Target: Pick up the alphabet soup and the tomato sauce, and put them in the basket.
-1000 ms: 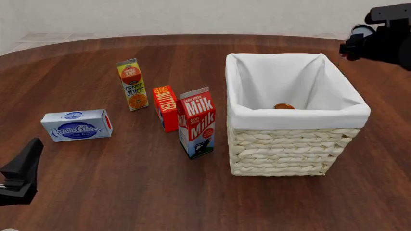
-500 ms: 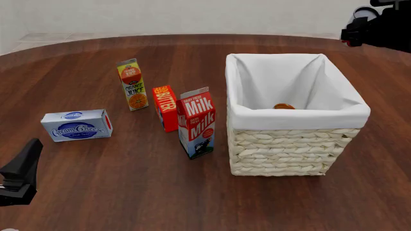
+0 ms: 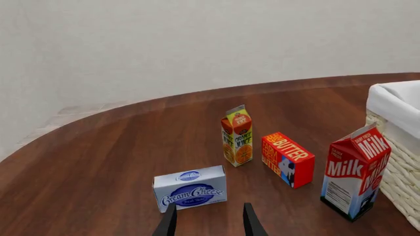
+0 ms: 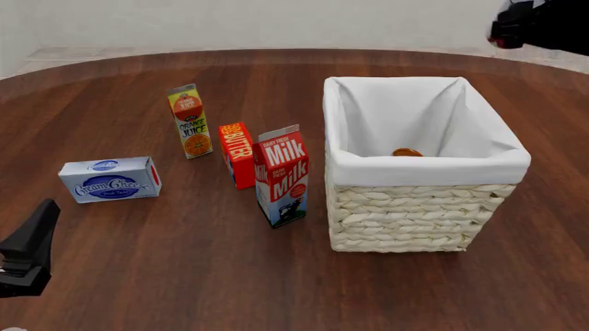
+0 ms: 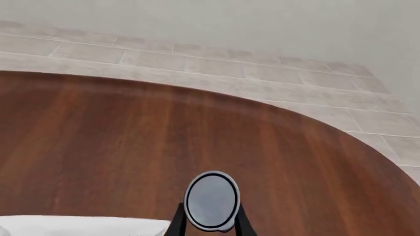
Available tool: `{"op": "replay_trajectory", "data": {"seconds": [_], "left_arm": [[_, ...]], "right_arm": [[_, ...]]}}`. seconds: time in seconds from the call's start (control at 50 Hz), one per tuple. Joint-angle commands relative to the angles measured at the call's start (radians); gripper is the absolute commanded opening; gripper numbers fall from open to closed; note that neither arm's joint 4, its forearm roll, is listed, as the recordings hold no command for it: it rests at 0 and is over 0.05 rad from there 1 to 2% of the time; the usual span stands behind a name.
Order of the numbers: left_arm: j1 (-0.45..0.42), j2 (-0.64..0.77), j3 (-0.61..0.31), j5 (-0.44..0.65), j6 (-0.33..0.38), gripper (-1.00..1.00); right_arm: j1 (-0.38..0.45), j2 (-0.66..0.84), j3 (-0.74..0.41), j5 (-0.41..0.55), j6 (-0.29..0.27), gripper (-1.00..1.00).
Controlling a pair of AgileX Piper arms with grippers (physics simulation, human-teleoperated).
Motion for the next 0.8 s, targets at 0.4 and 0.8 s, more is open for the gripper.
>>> {"op": "replay_trajectory", "data": {"seconds": [0.4,0.8], "left_arm": [[0.001,0.002,0.0,-0.005,0.001,1.0],[0.002,-0.001,0.0,-0.004,0.0,1.0]], "right_arm": [[0.116,-0.135,0.006,0.067,0.101,-1.0],[0.167,-0.198,0.013,0.107,0.126,-1.0]]}}
